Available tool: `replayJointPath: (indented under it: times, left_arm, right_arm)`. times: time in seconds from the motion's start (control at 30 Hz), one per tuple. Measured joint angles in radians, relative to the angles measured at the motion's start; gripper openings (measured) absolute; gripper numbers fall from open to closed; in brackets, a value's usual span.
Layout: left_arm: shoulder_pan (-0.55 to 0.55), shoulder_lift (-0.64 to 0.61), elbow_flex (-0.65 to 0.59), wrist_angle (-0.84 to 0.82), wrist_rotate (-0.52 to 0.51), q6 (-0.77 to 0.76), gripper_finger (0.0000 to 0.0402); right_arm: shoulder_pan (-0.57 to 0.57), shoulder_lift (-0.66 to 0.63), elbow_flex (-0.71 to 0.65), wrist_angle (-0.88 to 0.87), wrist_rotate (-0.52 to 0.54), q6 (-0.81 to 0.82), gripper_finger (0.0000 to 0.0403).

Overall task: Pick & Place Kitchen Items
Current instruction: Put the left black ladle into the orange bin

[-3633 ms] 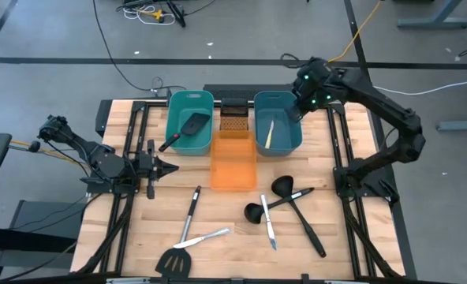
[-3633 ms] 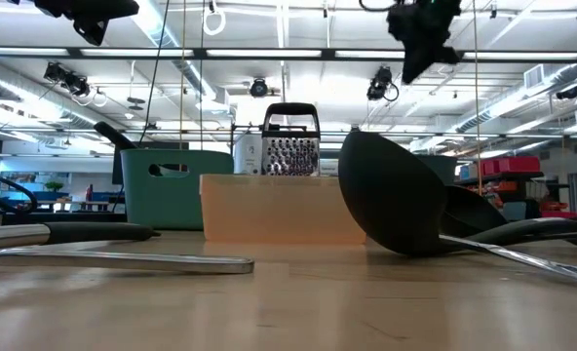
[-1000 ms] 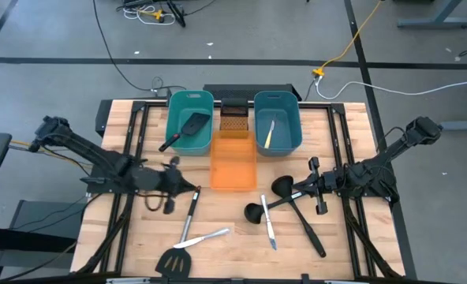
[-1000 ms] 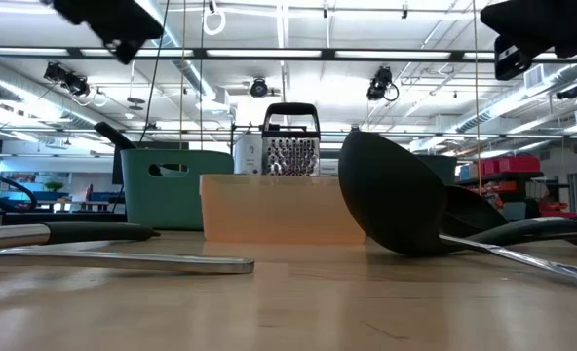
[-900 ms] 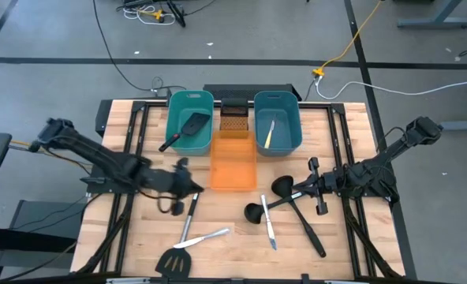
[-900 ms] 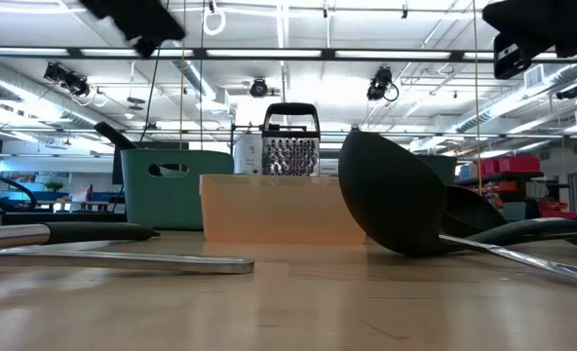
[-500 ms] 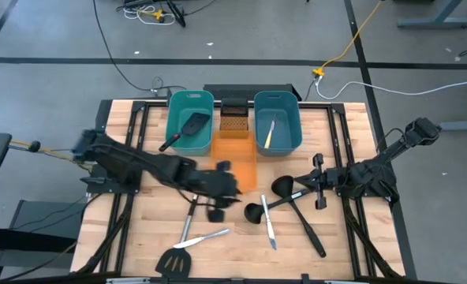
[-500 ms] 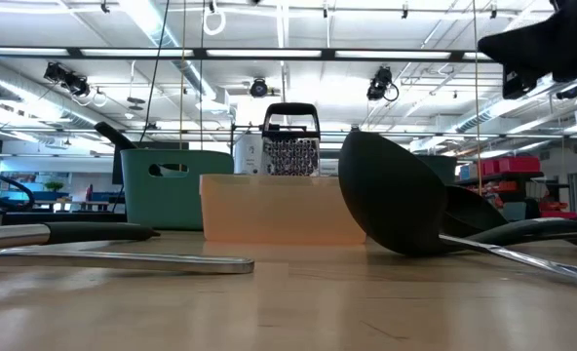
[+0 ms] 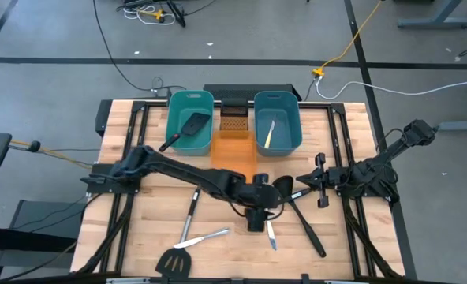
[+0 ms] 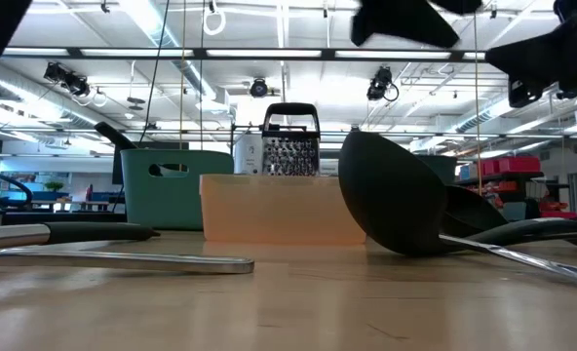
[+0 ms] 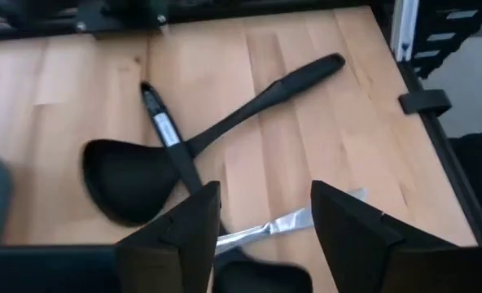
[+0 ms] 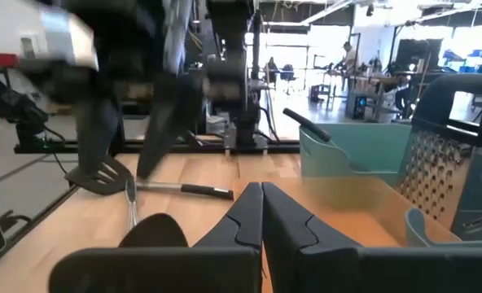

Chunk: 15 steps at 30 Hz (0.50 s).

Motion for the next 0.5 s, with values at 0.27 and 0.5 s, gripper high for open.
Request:
replayJointPath:
  times: [0.27, 0.5]
  left_arm:
    - [0.04, 0.14, 0.004, 0.165, 0.006, 0.0, 0.0199]
    - [0.048, 0.226, 0.003, 0.169, 0.01, -0.024, 0.02]
  right_arm:
    - [0.0, -0.006, 0.0, -0.003, 0.027, -0.009, 0.0008]
    - [0.0, -0.006, 0.0, -0.002, 0.026, -0.004, 0.0008]
